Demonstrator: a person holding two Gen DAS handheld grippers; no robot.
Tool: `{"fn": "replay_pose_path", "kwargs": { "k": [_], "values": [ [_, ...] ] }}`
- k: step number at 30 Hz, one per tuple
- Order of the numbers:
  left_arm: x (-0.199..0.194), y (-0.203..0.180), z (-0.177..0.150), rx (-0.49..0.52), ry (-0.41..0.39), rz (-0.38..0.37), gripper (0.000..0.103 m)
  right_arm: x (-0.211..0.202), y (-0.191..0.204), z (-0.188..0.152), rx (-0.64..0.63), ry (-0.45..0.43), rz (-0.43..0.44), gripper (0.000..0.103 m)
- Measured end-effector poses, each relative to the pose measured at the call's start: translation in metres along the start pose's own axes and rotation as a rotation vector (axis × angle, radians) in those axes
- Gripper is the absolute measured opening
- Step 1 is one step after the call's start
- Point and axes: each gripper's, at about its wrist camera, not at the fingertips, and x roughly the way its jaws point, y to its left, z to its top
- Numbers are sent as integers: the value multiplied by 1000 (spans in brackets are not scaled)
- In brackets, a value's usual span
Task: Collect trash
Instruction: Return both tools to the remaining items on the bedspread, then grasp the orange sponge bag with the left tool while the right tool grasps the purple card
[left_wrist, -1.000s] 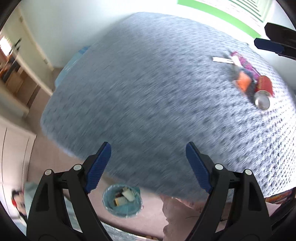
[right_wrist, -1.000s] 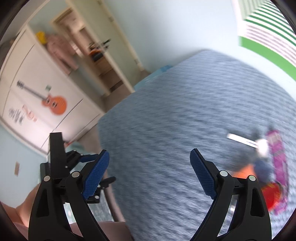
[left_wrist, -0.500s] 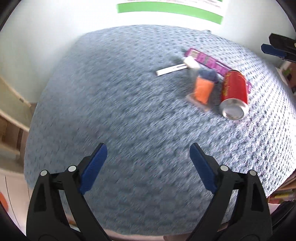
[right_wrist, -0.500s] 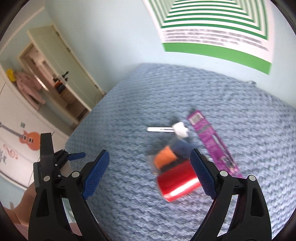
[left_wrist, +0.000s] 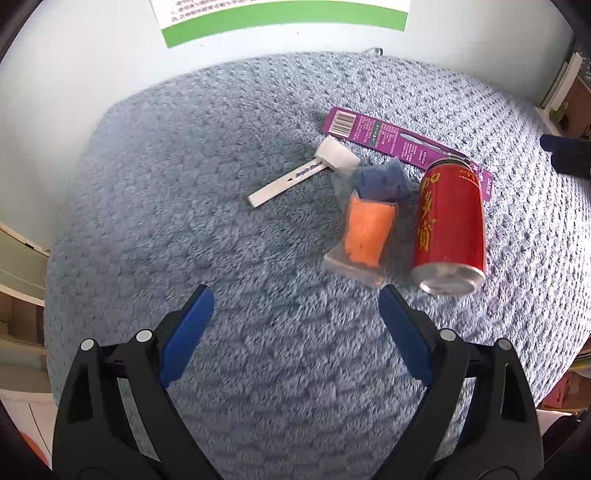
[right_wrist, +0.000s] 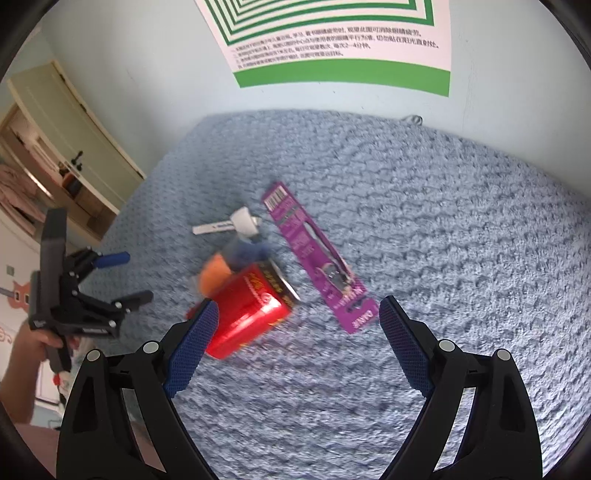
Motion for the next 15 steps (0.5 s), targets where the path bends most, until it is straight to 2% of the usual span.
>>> {"fn": "replay_pose_path", "kwargs": {
  "k": [10, 15],
  "values": [
    [41, -15, 27, 44, 76, -14, 88, 38, -18, 3, -118, 80, -29, 87],
    [57, -24, 39, 68, 101, -6, 88, 61, -20, 10, -204, 127, -33, 76]
  ]
}}
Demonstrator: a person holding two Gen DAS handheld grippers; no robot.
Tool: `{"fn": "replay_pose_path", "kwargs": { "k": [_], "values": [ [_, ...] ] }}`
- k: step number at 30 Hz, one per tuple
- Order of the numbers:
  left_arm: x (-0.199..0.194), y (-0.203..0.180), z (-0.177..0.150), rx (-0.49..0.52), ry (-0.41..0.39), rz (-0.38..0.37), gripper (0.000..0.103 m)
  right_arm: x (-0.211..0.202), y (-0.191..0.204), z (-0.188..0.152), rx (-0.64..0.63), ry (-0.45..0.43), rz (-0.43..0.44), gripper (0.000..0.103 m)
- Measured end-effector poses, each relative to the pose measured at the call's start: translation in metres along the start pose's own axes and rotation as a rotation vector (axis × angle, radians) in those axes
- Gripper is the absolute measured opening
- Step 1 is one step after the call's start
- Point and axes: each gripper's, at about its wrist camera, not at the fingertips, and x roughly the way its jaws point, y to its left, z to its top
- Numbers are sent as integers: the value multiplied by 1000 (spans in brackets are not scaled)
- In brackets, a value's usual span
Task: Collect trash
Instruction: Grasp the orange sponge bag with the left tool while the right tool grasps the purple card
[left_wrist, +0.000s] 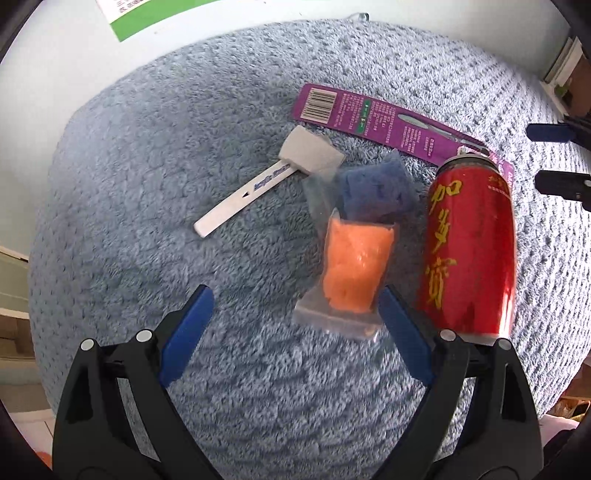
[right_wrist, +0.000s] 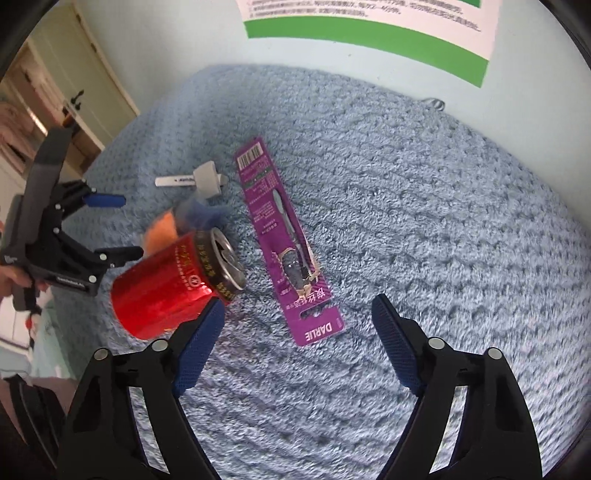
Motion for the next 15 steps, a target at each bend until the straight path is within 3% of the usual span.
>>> {"fn": "replay_pose_path", "kwargs": {
  "k": [5, 9, 11, 15],
  "values": [
    [10, -4, 8, 4, 19, -21, 88, 19, -4, 9, -48, 29, 19, 65],
    [16, -5, 16, 4, 21, -40, 88, 32, -8, 15, -68, 44, 43, 65],
    [18, -4, 19, 8, 19, -52, 87, 38, -7, 18, -80, 55, 54, 60],
    [30, -7, 29, 9, 40, -98, 63, 51, -5, 22, -93, 81, 77, 53]
  ]
}}
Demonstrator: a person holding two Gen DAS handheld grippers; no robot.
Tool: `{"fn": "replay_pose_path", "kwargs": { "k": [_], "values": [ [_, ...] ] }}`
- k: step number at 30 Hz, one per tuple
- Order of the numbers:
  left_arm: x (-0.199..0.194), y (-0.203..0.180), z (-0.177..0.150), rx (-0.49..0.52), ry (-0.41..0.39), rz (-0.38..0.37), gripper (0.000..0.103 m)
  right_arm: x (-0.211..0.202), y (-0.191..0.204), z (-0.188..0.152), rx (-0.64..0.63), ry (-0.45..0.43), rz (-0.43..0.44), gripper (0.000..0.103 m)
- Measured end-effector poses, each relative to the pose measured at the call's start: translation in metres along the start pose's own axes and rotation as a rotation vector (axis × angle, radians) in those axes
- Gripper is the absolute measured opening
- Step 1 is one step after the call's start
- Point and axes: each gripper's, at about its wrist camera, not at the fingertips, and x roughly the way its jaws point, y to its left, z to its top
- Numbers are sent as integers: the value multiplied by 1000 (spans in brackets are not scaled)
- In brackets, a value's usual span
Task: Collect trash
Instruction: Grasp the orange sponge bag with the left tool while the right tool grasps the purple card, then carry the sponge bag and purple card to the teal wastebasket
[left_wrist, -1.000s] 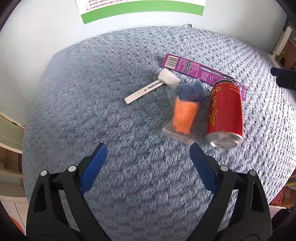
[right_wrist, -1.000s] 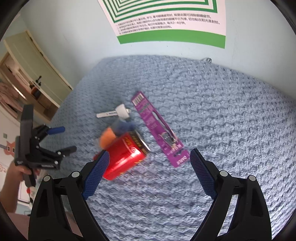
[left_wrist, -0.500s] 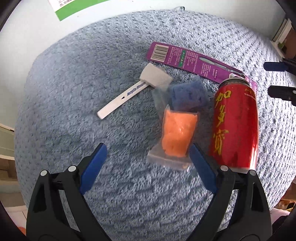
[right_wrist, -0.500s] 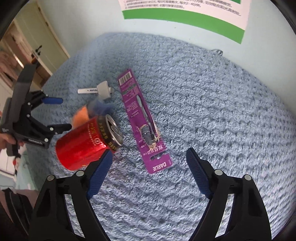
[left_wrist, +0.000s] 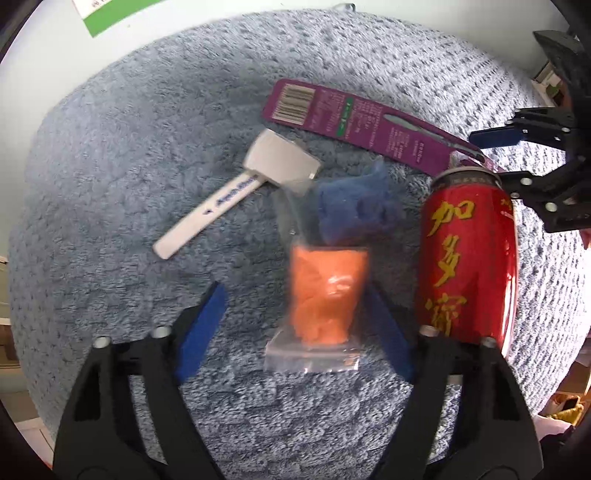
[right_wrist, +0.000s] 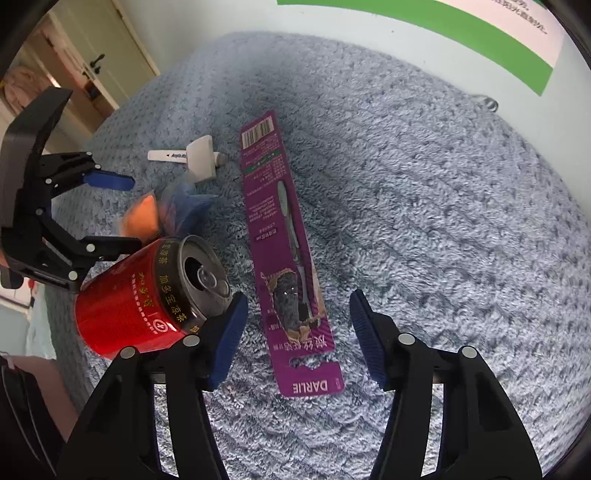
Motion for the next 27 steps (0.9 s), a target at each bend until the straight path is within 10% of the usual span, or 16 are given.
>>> {"fn": "replay_pose_path", "kwargs": {
  "k": [3, 9, 27],
  "values": [
    [8, -4, 3, 12, 24, -16, 46, 5, -1, 1, 17, 15, 21, 29],
    [10, -5, 4, 20, 20, -24, 35, -4, -8, -3, 68, -7, 66, 14],
    [-52, 7, -17, -36, -104, 69, 34, -88, -21, -26, 190, -164, 25, 12]
  ]
}}
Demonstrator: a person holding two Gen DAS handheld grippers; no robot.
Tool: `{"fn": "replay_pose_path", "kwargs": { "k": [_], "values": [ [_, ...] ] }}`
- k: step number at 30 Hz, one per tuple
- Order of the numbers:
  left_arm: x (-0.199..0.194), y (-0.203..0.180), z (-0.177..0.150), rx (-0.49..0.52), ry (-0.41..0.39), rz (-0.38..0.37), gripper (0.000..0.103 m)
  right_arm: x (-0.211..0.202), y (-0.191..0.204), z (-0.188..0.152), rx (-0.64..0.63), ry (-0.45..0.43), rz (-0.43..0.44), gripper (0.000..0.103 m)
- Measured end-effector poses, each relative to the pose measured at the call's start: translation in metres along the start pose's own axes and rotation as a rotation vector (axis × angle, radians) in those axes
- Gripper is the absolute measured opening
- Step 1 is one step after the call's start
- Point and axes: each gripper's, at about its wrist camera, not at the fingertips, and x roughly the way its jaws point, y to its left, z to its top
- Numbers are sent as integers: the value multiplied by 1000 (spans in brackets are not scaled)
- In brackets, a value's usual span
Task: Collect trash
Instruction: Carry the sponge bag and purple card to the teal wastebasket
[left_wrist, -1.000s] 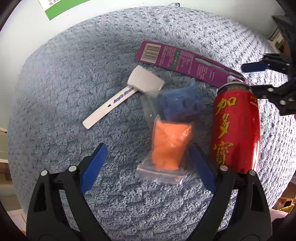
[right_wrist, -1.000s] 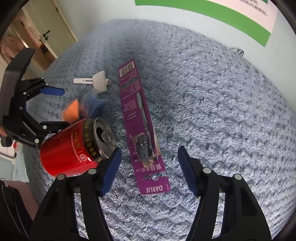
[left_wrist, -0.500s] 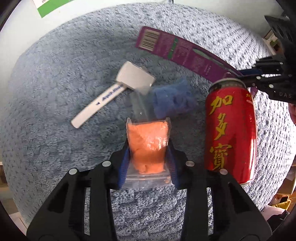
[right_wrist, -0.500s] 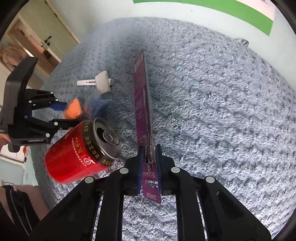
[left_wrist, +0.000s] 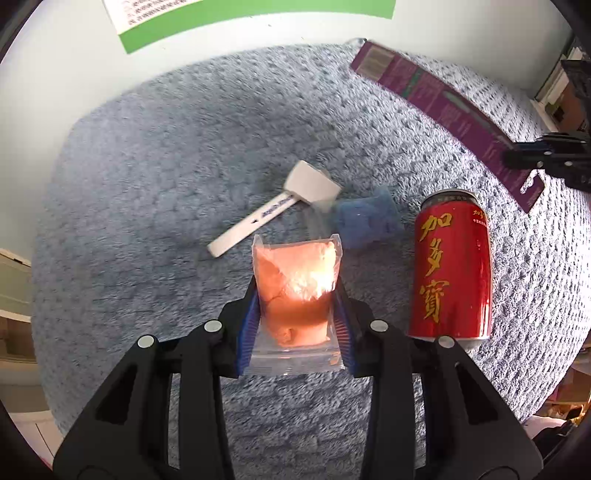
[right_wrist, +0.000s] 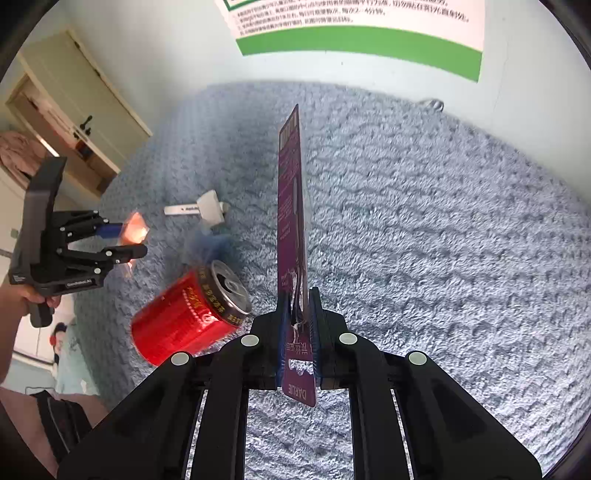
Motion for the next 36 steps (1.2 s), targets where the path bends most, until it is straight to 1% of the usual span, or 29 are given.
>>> {"fn": "replay_pose_path", "kwargs": {
  "k": [8, 15, 20, 27, 36],
  "values": [
    [-29, 18, -21, -58, -52, 33, 34, -43, 27, 15, -9, -109, 37, 12],
    [-51, 34, -46, -101, -90, 73, 34, -51, 75, 26, -84, -133, 93, 12],
    [-66, 50, -68, -153, -107, 99, 34, -46, 111, 31, -134, -127, 136, 12],
    [-85, 76, -103, -242, -120, 159, 34, -32, 159, 38, -218, -92, 189, 12],
    [-106, 114, -168, -396, -106, 231, 34, 5, 219, 42, -322, -24, 273, 12]
  ]
}}
